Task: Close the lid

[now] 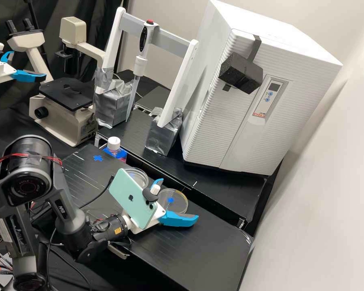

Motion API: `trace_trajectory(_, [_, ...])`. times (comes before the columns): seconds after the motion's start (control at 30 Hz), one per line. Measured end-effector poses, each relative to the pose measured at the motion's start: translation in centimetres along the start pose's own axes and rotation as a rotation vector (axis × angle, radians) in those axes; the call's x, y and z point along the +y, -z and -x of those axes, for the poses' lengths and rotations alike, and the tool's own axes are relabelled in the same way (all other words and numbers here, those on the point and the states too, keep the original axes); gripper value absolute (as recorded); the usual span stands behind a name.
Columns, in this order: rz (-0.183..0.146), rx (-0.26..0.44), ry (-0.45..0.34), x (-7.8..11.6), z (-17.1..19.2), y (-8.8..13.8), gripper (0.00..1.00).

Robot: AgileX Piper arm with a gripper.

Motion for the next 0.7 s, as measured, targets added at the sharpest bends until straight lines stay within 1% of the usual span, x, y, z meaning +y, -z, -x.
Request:
trace_trajectory(0.07, [-0.005,0.002,0.000,-0.2,0.2,0.2,1.00])
trace_trajectory(0.13, [-0.007,0.018,0.019,-0.7,0.4,0.6,1.00])
trace_trajectory(0.2, [-0.001,0.034,0.036,-1.0,0.5,0.9,1.00])
trace_trajectory(0.33, [-0.001,0.057,0.052,-1.3,0.5,1.4,1.00])
trace_trajectory(0.5, [0.003,0.058,0.056,-1.4,0.5,1.4,1.00])
trace_trajectory(0.7, [-0.001,0.048,0.067,-1.6,0.4,1.2,1.00])
